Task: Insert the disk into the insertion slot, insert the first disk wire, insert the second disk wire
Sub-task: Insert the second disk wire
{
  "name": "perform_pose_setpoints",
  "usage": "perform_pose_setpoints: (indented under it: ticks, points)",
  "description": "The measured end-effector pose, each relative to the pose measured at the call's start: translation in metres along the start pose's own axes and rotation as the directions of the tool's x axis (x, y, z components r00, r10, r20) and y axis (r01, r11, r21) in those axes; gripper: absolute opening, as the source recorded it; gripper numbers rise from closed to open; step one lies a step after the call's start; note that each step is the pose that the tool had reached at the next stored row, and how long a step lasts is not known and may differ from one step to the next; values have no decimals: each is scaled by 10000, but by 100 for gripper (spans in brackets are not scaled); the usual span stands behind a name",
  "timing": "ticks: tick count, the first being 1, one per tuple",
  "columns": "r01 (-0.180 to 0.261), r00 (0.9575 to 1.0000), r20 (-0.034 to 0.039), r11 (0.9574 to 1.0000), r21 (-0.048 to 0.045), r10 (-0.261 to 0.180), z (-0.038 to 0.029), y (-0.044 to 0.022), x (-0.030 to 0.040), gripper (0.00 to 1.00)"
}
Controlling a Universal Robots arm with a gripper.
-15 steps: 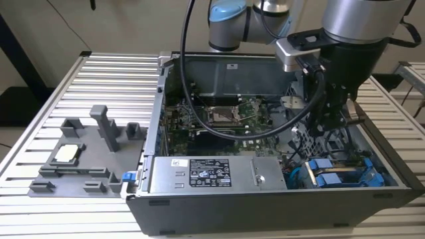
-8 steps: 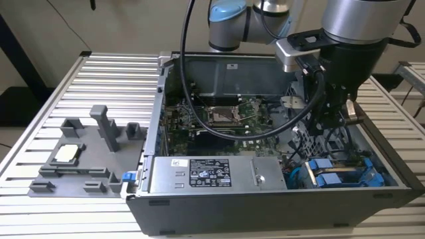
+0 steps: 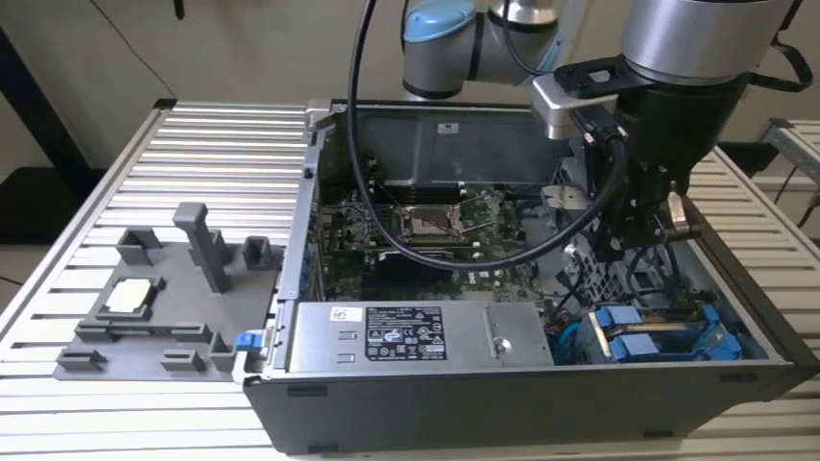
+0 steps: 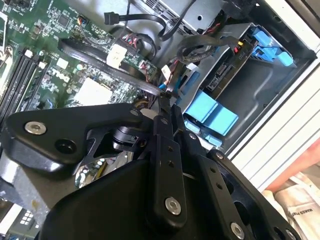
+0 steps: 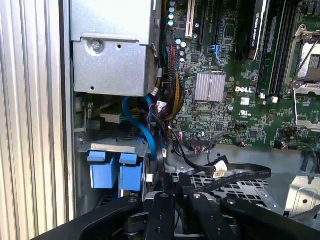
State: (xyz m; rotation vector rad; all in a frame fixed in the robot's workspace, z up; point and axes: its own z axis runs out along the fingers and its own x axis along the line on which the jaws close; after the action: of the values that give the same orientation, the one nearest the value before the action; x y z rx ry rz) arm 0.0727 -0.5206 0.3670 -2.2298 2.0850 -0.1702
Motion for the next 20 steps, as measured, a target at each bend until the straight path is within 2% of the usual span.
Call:
perform_pose_setpoints:
  ticks: [4, 14, 16, 20]
  points:
    - [-1, 10000, -1, 10000, -8, 1, 2, -7, 40, 16]
    - [1, 10000, 4, 10000, -70, -1, 18, -71, 277, 16]
    - [1, 10000, 5, 10000, -87, -1, 21, -92, 312, 16]
    - [3, 10000, 10, 9999, -154, -3, 35, -178, 350, 16]
